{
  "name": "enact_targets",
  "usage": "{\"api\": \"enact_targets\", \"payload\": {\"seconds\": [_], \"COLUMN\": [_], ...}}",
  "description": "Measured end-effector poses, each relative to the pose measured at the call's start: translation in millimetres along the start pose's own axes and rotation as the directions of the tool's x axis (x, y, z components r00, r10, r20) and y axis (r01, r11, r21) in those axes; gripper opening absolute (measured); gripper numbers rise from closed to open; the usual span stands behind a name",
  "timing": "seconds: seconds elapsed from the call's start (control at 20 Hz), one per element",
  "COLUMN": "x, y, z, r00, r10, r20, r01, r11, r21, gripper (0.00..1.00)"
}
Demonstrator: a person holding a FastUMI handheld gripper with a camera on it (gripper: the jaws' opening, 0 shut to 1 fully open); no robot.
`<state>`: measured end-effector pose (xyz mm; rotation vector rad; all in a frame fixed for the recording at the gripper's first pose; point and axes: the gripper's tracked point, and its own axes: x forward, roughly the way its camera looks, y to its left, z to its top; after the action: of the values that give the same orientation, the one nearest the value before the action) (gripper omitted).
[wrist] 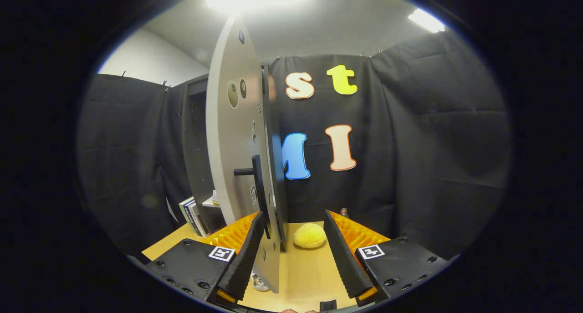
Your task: Open the shoe cabinet door, grab the shoes and put them into the shoe cabinet, then close the shoe cabinet door.
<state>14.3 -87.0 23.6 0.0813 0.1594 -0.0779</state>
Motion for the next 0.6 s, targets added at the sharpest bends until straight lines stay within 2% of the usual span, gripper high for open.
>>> {"api": "enact_targets", "payload": {"seconds": [0.2, 0.4, 0.6], "x": [-39.7, -47.5, -41.3], "y": [44.5, 116.5, 192.9], "z": [2.3, -4.6, -20.5], "r00": [1.000, 0.996, 0.976], "r10": [0.013, 0.084, 0.207], "r20": [-0.006, -0.024, -0.064], "r01": [-0.013, -0.086, -0.211], "r11": [0.996, 0.993, 0.975], "r21": [-0.084, -0.083, -0.064], "gripper": [0.83, 0.83, 0.83]}}
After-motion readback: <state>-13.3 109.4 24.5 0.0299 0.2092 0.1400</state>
